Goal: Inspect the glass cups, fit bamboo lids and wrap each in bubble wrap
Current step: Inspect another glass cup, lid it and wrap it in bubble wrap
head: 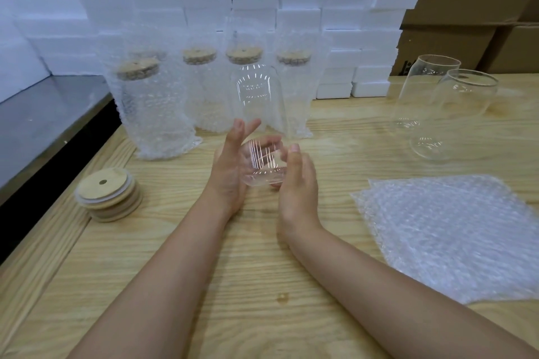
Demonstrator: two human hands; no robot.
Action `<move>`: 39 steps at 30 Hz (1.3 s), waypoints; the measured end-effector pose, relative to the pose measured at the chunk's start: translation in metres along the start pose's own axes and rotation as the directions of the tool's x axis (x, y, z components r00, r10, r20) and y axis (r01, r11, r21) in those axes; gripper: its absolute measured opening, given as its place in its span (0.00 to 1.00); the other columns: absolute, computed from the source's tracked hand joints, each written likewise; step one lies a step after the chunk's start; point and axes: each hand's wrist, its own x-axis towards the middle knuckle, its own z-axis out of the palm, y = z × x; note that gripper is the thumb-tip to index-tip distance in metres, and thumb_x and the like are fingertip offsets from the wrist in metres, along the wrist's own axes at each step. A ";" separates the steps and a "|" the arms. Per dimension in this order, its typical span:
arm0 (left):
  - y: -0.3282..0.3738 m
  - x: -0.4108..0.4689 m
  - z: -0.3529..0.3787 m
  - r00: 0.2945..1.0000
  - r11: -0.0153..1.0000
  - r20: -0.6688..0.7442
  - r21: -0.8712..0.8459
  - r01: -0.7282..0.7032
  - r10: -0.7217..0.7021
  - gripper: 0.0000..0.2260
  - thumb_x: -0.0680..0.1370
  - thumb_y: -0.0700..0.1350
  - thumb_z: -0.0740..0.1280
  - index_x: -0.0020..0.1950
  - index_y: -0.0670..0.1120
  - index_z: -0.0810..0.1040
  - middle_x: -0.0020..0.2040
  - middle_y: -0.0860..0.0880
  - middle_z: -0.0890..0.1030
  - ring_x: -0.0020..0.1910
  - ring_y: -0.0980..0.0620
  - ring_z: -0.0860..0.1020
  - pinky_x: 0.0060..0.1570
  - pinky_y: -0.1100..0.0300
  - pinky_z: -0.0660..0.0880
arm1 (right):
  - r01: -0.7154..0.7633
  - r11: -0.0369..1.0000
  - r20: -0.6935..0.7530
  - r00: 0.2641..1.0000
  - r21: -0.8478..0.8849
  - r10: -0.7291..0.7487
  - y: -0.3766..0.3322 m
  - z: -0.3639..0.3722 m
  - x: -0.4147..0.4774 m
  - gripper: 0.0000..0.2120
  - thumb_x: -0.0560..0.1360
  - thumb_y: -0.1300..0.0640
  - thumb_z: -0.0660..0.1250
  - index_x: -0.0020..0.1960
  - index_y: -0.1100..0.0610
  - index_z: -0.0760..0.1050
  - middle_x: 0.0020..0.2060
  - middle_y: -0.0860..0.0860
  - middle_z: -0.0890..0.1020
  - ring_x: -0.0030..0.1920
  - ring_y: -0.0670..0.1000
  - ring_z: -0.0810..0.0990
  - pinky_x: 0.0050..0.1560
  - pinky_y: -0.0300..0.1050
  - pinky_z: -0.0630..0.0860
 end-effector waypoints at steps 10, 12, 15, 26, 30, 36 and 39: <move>-0.002 0.001 -0.005 0.957 0.912 0.016 0.299 -0.280 0.289 0.33 0.62 0.56 0.73 0.66 0.52 0.71 0.50 0.52 0.83 0.52 0.52 0.80 0.53 0.58 0.76 | 0.108 0.993 0.181 0.979 -0.056 -0.097 -0.012 -0.015 0.006 0.34 0.66 0.32 0.59 0.64 0.53 0.73 0.61 0.48 0.77 0.59 0.45 0.76 0.59 0.37 0.74; -0.002 -0.001 -0.002 0.941 0.866 0.065 0.373 -0.332 0.333 0.36 0.63 0.53 0.75 0.69 0.51 0.68 0.55 0.49 0.80 0.57 0.52 0.79 0.55 0.59 0.75 | 0.080 0.995 0.167 0.983 -0.060 -0.069 -0.014 -0.015 0.006 0.41 0.64 0.28 0.55 0.66 0.54 0.73 0.63 0.47 0.77 0.64 0.44 0.75 0.67 0.45 0.70; -0.004 -0.003 -0.003 0.919 0.799 0.124 0.460 -0.388 0.375 0.40 0.61 0.56 0.75 0.72 0.55 0.65 0.61 0.51 0.77 0.62 0.56 0.76 0.60 0.59 0.74 | 0.057 0.998 0.149 0.987 -0.021 -0.053 -0.015 -0.014 0.006 0.33 0.66 0.26 0.51 0.63 0.43 0.74 0.62 0.42 0.78 0.63 0.39 0.74 0.66 0.43 0.70; -0.012 0.002 -0.016 0.825 0.511 0.359 0.655 -0.556 0.437 0.40 0.64 0.59 0.77 0.71 0.62 0.62 0.71 0.59 0.69 0.70 0.55 0.69 0.68 0.49 0.69 | -0.088 0.896 0.119 0.992 0.435 0.040 -0.016 -0.017 0.015 0.16 0.80 0.45 0.54 0.49 0.47 0.79 0.50 0.40 0.83 0.54 0.39 0.80 0.47 0.36 0.77; -0.014 0.003 -0.022 0.731 0.315 0.510 0.675 -0.667 0.454 0.41 0.67 0.57 0.75 0.74 0.56 0.57 0.77 0.51 0.61 0.75 0.51 0.63 0.71 0.56 0.65 | -0.100 0.834 0.151 0.988 0.543 0.020 -0.016 -0.020 0.017 0.13 0.82 0.54 0.54 0.50 0.53 0.77 0.48 0.43 0.84 0.51 0.40 0.82 0.49 0.43 0.79; -0.018 0.008 -0.025 0.675 0.240 0.540 0.663 -0.709 0.502 0.36 0.71 0.53 0.73 0.70 0.53 0.55 0.76 0.47 0.57 0.75 0.62 0.59 0.67 0.69 0.63 | -0.014 0.878 0.103 0.994 0.479 -0.040 -0.014 -0.017 0.020 0.12 0.71 0.49 0.60 0.51 0.51 0.76 0.55 0.44 0.80 0.54 0.37 0.79 0.49 0.37 0.73; -0.018 0.006 -0.026 0.679 0.246 0.527 0.667 -0.703 0.512 0.35 0.71 0.52 0.72 0.70 0.53 0.55 0.75 0.50 0.59 0.74 0.62 0.61 0.66 0.69 0.64 | 0.007 0.890 0.110 0.992 0.455 -0.064 -0.011 -0.018 0.021 0.11 0.70 0.48 0.60 0.49 0.49 0.77 0.54 0.41 0.81 0.56 0.37 0.78 0.52 0.39 0.71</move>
